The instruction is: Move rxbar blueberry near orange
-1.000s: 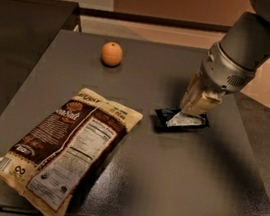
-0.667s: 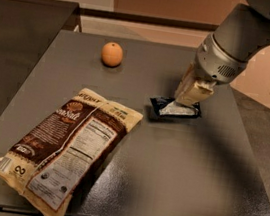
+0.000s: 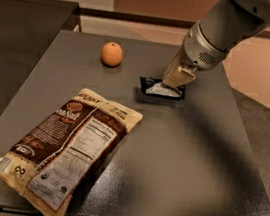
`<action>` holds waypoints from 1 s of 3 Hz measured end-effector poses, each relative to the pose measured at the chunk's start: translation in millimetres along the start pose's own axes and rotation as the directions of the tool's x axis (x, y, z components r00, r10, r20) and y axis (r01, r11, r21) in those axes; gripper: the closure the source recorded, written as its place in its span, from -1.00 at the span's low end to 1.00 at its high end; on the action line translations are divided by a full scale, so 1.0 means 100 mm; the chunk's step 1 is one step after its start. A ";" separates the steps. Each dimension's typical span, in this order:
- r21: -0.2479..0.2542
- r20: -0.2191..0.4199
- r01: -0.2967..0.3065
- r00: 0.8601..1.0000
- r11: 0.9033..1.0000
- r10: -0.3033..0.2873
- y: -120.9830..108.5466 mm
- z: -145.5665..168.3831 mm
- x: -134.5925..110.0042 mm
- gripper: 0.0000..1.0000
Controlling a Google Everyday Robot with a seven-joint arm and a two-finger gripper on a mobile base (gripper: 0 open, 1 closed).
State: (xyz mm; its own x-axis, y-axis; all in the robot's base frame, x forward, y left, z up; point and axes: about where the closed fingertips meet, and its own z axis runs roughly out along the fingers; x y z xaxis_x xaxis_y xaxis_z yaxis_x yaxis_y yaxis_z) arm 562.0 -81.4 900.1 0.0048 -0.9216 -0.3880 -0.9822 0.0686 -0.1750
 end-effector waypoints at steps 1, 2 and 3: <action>0.034 0.007 0.028 1.000 0.999 -0.029 -0.21 0.17 -0.21 1.00; 0.057 -0.008 0.052 0.999 0.997 -0.052 -0.40 0.40 -0.41 1.00; 0.076 -0.036 0.060 0.998 0.995 -0.057 -0.53 0.59 -0.51 1.00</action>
Offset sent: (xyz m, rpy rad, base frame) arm 0.0750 0.0796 -0.0241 -0.0396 -0.1115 0.0316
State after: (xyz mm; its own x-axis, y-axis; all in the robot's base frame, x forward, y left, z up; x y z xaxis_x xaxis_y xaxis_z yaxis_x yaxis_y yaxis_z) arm 625.4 -16.0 875.7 0.0545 -0.9371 -0.3448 -0.9629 0.0421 -0.2665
